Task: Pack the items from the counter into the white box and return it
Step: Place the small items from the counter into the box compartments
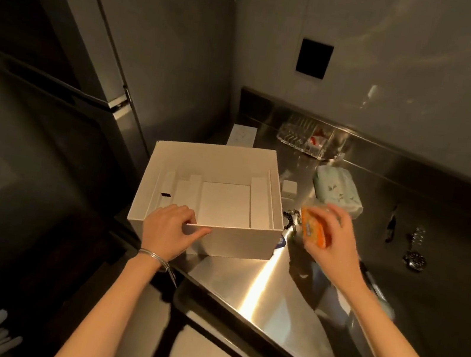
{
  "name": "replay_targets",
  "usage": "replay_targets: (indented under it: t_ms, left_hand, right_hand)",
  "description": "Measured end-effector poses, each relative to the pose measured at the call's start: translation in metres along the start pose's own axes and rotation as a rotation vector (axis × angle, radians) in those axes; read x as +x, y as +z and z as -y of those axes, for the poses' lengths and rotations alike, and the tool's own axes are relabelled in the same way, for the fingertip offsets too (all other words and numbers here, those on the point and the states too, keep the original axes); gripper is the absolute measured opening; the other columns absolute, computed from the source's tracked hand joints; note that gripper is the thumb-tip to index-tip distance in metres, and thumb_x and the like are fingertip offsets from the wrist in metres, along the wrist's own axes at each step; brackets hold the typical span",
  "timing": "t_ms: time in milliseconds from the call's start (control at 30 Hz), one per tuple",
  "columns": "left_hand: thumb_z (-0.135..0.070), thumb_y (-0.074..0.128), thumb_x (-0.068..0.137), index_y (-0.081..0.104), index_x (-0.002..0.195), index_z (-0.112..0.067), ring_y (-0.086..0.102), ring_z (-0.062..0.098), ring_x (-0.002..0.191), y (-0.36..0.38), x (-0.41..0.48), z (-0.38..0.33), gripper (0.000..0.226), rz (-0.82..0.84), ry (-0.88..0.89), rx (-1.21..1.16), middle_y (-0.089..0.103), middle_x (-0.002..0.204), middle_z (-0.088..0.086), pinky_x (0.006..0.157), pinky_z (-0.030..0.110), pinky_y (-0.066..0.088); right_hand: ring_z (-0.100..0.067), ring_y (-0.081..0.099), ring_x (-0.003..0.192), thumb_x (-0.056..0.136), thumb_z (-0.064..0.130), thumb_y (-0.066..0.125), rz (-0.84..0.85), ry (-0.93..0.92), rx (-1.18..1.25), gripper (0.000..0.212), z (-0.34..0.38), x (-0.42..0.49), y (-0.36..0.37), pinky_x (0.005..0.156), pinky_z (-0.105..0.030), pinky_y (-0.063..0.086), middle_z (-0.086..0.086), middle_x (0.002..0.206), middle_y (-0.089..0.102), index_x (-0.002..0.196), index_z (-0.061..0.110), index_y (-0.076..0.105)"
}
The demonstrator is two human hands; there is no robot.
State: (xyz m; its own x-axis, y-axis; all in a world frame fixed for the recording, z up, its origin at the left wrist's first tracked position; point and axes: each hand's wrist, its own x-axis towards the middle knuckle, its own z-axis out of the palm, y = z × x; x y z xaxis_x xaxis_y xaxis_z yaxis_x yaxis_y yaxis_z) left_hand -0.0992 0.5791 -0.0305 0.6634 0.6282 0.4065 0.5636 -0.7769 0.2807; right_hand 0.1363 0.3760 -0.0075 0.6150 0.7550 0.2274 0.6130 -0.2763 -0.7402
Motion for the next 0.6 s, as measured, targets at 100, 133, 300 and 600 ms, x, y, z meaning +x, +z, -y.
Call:
replay_targets:
  t_ms: [100, 133, 300, 600]
  left_hand:
    - [-0.070, 0.035, 0.079, 0.056, 0.065, -0.029, 0.047, 0.006, 0.054, 0.003, -0.002, 0.010, 0.048, 0.046, 0.069, 0.004, 0.053, 0.061, -0.013, 0.045, 0.013, 0.025]
    - [-0.068, 0.034, 0.080, 0.060, 0.068, -0.027, 0.049, 0.006, 0.055, 0.003, -0.002, 0.014, 0.050, 0.054, 0.093, -0.002, 0.056, 0.063, -0.011, 0.047, 0.012, 0.027]
    - [-0.072, 0.027, 0.084, 0.058, 0.060, -0.025, 0.044, 0.006, 0.049, 0.001, 0.001, 0.031, 0.061, 0.019, 0.133, 0.064, 0.052, 0.055, -0.011, 0.046, 0.016, 0.030]
    - [-0.072, 0.030, 0.084, 0.055, 0.056, -0.025, 0.047, 0.008, 0.045, 0.002, 0.001, 0.043, 0.060, -0.004, 0.152, 0.130, 0.050, 0.052, -0.010, 0.040, 0.019, 0.027]
  right_hand:
    - [-0.012, 0.038, 0.121, 0.071, 0.018, 0.074, -0.047, -0.079, 0.092, 0.065, 0.035, 0.038, -0.009, 0.089, -0.008, 0.031, -0.001, 0.132, 0.038, 0.127, 0.028, 0.043]
    - [-0.011, 0.041, 0.118, 0.071, 0.021, 0.074, -0.039, -0.090, 0.125, 0.066, 0.047, 0.049, -0.006, 0.091, -0.012, 0.036, 0.002, 0.130, 0.040, 0.128, 0.026, 0.041]
    - [-0.013, 0.042, 0.119, 0.073, 0.017, 0.076, 0.245, -0.210, -0.003, 0.074, 0.084, 0.098, 0.039, 0.088, -0.013, 0.038, -0.006, 0.135, 0.041, 0.134, 0.015, 0.035]
    - [-0.022, 0.053, 0.108, 0.081, 0.025, 0.068, 0.624, -0.205, -0.466, 0.045, 0.057, 0.158, 0.157, 0.095, -0.030, 0.043, -0.007, 0.126, 0.055, 0.121, 0.018, 0.048]
